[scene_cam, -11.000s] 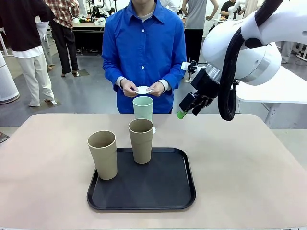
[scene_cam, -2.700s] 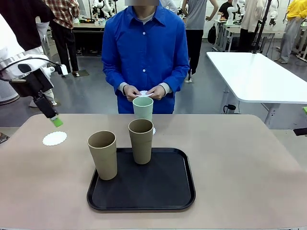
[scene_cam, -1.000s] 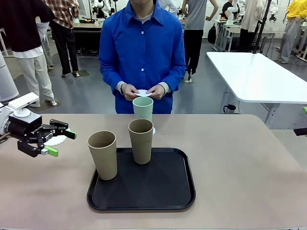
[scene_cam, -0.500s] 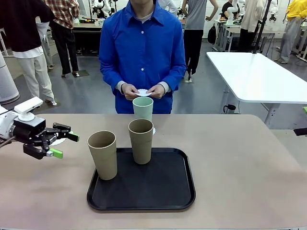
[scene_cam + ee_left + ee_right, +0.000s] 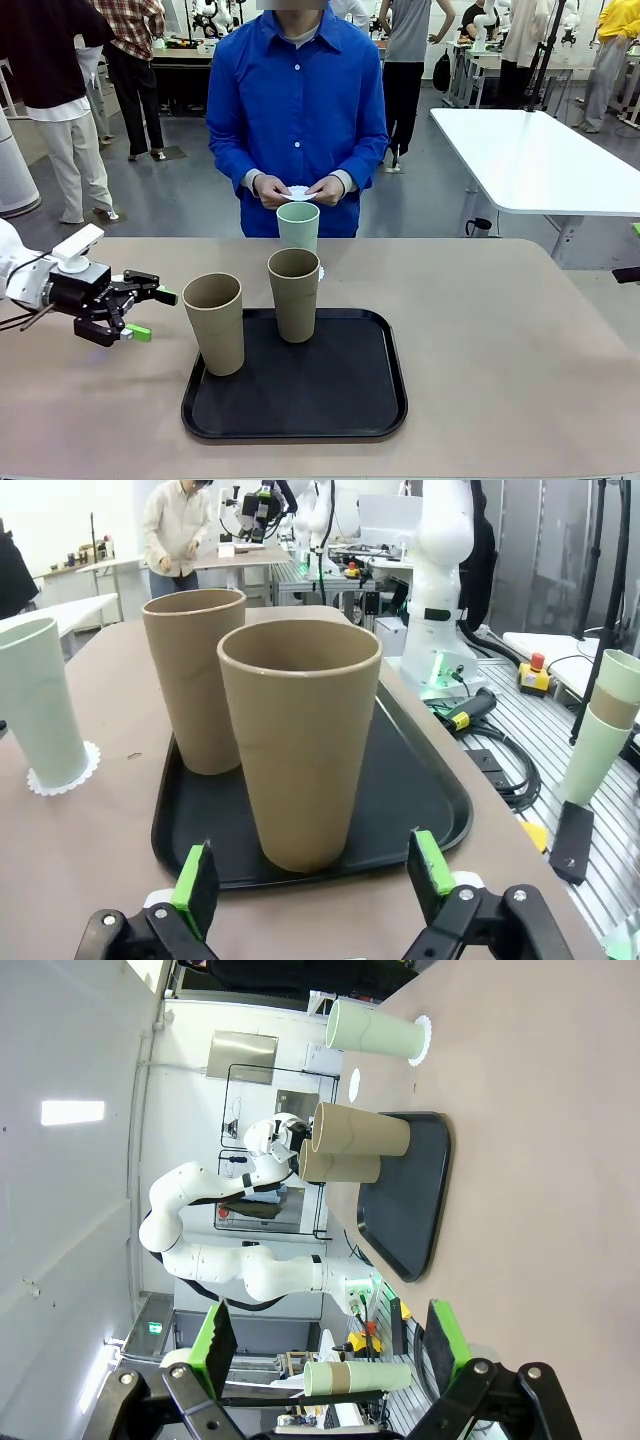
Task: Place coasters on the table and set cups on them.
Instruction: Take one Reusable plastic cup from the Flat Tray and place it on a coaster set by the human.
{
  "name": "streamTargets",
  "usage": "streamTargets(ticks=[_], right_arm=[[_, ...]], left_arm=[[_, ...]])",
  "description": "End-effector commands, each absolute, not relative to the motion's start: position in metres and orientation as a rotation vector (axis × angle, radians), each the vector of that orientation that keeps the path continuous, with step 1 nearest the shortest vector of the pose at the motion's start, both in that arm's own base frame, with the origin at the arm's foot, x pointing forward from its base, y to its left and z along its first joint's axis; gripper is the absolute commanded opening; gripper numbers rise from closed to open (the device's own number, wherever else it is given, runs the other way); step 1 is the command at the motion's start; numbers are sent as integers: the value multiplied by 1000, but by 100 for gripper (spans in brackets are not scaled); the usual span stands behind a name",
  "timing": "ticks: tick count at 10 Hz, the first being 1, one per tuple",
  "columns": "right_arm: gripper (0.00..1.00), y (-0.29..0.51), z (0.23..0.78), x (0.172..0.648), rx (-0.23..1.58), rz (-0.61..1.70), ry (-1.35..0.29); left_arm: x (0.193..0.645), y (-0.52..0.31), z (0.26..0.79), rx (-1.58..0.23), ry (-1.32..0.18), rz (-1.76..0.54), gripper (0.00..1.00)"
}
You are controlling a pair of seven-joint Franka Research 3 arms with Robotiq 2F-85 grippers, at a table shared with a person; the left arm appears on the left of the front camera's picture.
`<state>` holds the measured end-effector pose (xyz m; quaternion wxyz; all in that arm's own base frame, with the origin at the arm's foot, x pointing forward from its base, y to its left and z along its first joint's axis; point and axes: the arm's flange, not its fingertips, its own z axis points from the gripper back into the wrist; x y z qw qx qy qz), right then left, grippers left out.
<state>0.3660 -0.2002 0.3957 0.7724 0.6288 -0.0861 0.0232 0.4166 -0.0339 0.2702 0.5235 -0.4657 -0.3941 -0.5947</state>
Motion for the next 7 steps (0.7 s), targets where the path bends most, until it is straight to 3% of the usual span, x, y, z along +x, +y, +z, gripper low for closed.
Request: streamTargets(ticks=[1, 7], right_arm=[[100, -199, 396, 365, 1372, 54, -188], [100, -199, 396, 365, 1372, 54, -188]], left_arm=[[422, -39, 258, -1135, -991, -1432, 100], [418, -57, 245, -1106, -1069, -1370, 100]])
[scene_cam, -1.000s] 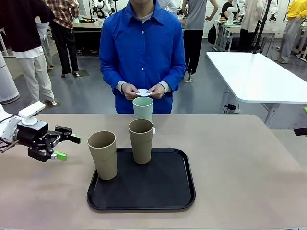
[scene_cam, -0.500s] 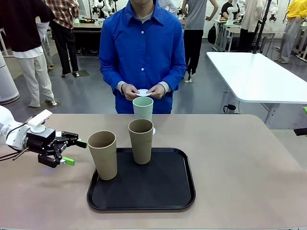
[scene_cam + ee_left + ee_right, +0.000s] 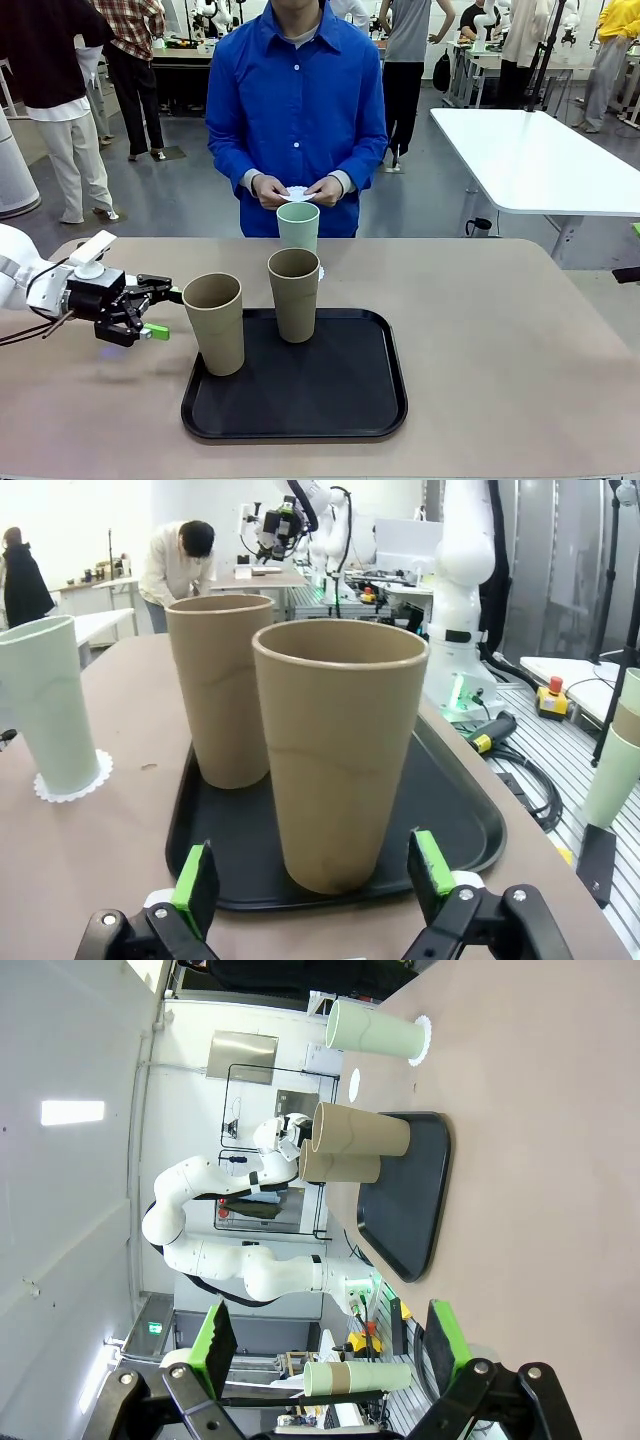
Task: Place coasters on the table and set cups on them.
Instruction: Take one Reusable plastic cup from the Flat Tray and place it on a coaster set by the human.
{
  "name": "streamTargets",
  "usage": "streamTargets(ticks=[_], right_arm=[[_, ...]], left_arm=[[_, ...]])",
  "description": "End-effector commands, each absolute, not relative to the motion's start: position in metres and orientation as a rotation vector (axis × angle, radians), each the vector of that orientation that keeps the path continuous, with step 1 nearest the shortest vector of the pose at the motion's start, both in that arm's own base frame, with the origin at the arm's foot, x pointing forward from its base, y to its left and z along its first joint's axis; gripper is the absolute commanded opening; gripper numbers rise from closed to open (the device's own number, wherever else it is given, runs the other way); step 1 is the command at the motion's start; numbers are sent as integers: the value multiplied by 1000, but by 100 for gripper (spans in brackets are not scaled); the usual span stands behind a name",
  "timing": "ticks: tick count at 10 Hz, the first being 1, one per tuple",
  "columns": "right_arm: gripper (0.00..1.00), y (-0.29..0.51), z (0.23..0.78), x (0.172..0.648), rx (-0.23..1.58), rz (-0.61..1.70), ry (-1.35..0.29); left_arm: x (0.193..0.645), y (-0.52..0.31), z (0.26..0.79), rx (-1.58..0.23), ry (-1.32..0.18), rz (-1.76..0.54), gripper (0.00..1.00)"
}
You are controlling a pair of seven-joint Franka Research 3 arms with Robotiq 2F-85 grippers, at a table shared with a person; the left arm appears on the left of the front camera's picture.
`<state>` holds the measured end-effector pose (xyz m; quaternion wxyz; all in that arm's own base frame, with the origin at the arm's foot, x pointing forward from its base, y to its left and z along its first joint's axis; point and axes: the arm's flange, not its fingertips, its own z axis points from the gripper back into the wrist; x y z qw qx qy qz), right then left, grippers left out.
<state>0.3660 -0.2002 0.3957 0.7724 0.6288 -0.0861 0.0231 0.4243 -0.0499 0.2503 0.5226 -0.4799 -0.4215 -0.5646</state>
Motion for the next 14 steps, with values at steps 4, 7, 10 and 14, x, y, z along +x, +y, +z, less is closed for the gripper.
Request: streamTargets(ticks=[4, 7, 10, 14], right_arm=[[100, -199, 396, 365, 1372, 54, -188], [100, -199, 396, 365, 1372, 54, -188], [100, -199, 396, 365, 1372, 54, -188], [100, -199, 396, 365, 1372, 54, -188]], left_arm=[[391, -66, 247, -1085, -1062, -1352, 100], [372, -69, 249, -976, -1120, -1312, 100], [386, -60, 262, -1044, -1060, -1280, 100], [386, -60, 262, -1044, -1060, -1280, 100]])
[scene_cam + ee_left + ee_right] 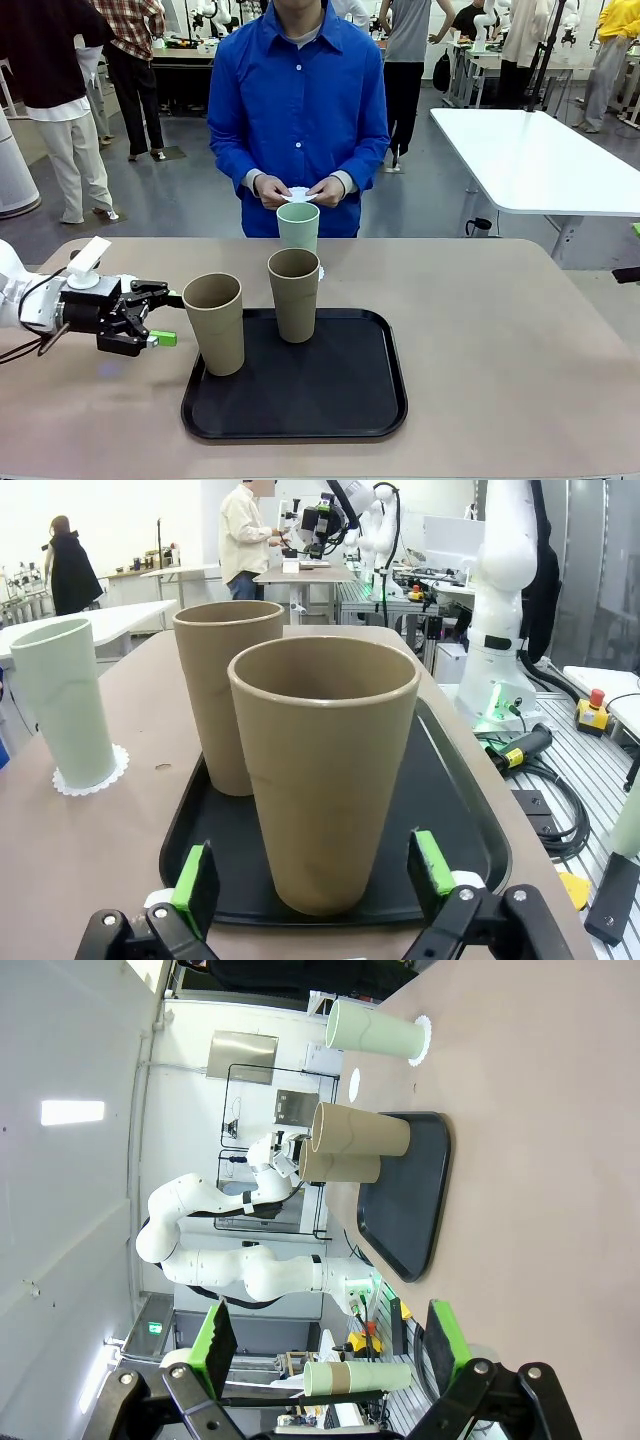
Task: Place coasters on the table and set cups on them.
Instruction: Take one Reusable plastic cup from the Flat Tray and place it on a coaster set by the human.
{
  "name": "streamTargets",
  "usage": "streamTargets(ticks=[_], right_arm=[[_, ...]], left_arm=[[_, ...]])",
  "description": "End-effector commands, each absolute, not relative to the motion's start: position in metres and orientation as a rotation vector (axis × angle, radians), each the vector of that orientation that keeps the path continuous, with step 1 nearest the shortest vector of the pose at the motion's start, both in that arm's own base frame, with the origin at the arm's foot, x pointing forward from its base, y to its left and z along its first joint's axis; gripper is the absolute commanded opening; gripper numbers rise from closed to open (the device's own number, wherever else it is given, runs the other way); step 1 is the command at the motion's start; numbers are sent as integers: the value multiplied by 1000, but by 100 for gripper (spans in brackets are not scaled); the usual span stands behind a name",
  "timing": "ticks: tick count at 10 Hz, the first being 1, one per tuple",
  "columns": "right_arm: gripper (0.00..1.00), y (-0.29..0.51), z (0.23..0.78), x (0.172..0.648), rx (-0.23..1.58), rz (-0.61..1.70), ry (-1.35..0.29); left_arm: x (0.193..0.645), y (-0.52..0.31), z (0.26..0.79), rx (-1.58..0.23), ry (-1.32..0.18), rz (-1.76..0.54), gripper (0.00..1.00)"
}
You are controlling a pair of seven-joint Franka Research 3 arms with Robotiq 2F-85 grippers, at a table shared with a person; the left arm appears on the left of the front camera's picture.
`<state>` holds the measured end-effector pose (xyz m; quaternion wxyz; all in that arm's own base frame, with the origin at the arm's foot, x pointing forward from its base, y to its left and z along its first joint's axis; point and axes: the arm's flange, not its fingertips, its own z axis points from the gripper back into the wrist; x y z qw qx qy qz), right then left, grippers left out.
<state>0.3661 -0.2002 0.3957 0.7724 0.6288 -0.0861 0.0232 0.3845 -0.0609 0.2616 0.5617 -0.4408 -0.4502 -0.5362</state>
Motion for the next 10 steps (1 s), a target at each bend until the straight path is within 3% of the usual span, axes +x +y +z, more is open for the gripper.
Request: streamTargets(ticks=[1, 6, 10], right_arm=[[100, -199, 396, 365, 1372, 54, -188], [100, -199, 396, 365, 1372, 54, -188], [100, -199, 396, 365, 1372, 54, -188]], left_arm=[[386, -60, 262, -1044, -1060, -1280, 100], [382, -65, 253, -1000, -1147, -1181, 100], [377, -75, 239, -1045, -1030, -1212, 100]])
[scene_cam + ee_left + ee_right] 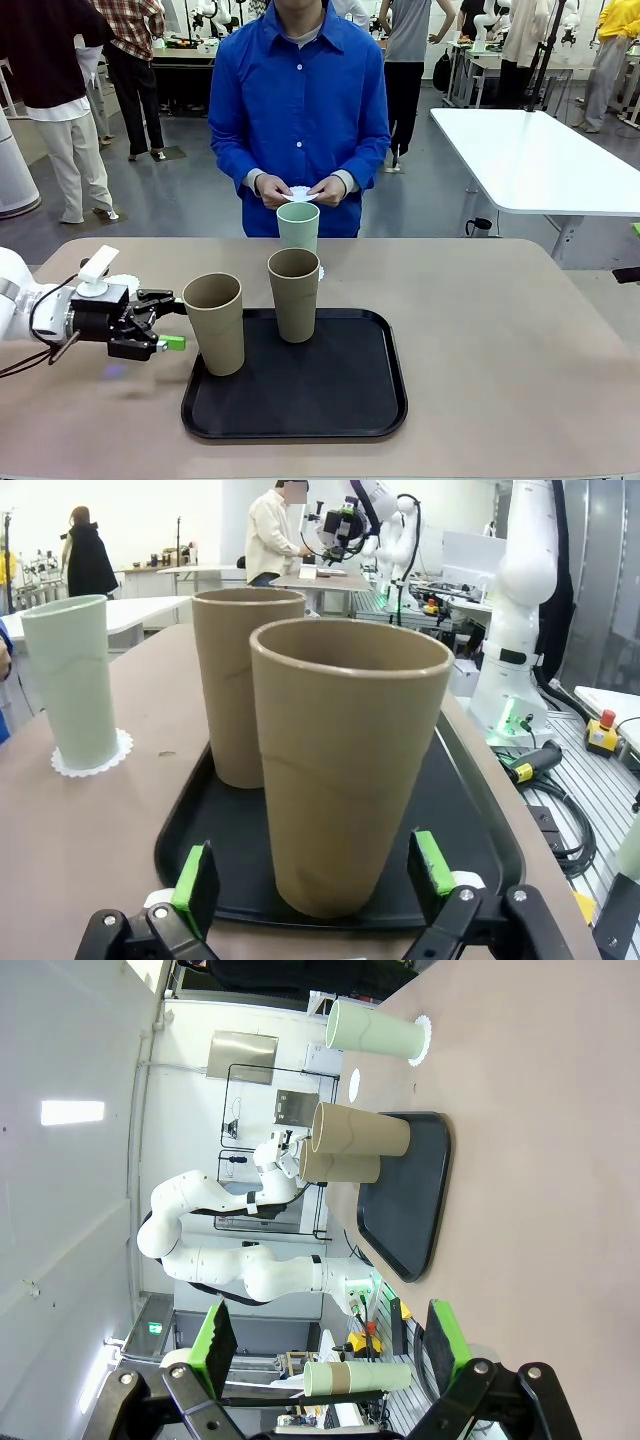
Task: Place coasters on the table and set cups on them.
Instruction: Take one Reusable plastic cup from the Flat Tray and place it on a coaster set by the human.
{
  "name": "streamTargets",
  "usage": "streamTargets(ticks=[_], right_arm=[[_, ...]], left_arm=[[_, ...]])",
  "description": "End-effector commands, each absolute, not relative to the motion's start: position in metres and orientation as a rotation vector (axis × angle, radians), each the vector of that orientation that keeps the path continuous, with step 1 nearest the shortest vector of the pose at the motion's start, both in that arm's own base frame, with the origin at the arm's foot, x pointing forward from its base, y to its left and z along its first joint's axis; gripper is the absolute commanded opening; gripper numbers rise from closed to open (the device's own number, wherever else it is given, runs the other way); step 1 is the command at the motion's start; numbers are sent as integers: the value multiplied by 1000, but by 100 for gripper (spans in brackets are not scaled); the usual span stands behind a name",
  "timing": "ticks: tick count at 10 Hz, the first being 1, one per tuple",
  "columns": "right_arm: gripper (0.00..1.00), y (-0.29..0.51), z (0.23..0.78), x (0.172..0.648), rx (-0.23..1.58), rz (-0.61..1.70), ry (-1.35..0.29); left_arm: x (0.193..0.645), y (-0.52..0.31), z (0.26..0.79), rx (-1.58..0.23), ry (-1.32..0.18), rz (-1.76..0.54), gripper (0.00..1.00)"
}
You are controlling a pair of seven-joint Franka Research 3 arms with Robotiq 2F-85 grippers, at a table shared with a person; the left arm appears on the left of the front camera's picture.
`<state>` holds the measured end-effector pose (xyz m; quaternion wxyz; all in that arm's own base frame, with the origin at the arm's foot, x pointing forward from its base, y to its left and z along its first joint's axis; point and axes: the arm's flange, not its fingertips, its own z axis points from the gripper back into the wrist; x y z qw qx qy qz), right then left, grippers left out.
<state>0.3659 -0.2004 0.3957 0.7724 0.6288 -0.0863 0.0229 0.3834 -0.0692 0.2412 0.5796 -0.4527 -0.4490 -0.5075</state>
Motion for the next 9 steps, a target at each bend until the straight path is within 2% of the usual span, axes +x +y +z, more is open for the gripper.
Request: streamTargets(ticks=[1, 9], right_arm=[[100, -199, 396, 365, 1372, 54, -188], [100, -199, 396, 365, 1372, 54, -188]], left_arm=[[377, -76, 238, -1050, -1025, -1224, 100], [389, -90, 230, -1064, -1046, -1234, 100]])
